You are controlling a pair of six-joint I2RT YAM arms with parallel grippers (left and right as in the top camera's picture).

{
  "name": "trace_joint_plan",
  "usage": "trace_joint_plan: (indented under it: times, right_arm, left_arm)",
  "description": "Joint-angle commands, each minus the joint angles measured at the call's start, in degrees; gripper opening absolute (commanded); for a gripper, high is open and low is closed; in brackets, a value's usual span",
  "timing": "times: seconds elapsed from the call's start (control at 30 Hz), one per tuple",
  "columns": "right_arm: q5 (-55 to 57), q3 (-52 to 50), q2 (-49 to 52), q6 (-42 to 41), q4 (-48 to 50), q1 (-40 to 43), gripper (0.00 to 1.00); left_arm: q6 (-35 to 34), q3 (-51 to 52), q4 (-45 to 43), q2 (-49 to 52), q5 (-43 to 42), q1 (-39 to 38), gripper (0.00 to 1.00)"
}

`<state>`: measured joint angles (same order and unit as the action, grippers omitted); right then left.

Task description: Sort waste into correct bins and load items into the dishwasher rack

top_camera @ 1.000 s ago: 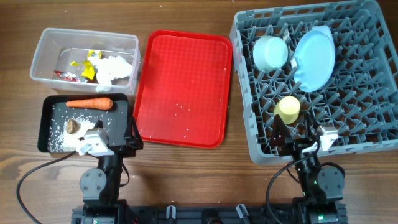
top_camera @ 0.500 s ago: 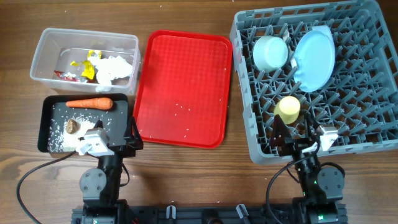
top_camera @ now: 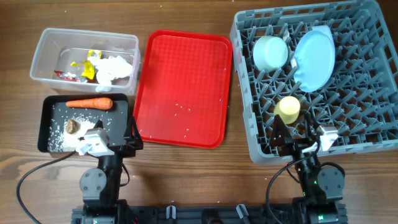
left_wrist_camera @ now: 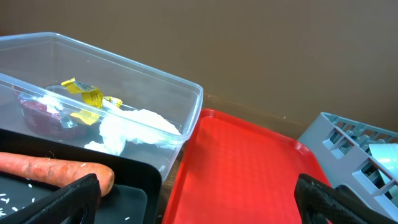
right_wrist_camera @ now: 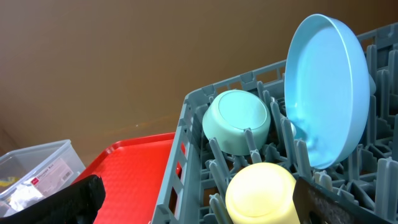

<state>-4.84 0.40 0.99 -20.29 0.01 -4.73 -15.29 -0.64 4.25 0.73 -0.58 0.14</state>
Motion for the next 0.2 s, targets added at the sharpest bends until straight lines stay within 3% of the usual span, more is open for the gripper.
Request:
trace_joint_plan:
  times: [0.0, 0.17]
  right_arm:
    - [1.0, -0.1, -0.7, 0.6, 0.1, 0.2, 1.0]
    - [1.0, -0.1, -0.7, 0.6, 0.1, 0.2, 1.0]
  left_arm:
    - [1.2, 0.3, 0.1, -0.6, -0.9, 0.4, 1.0]
    - [1.2, 0.3, 0.1, -0.6, -0.9, 0.4, 1.0]
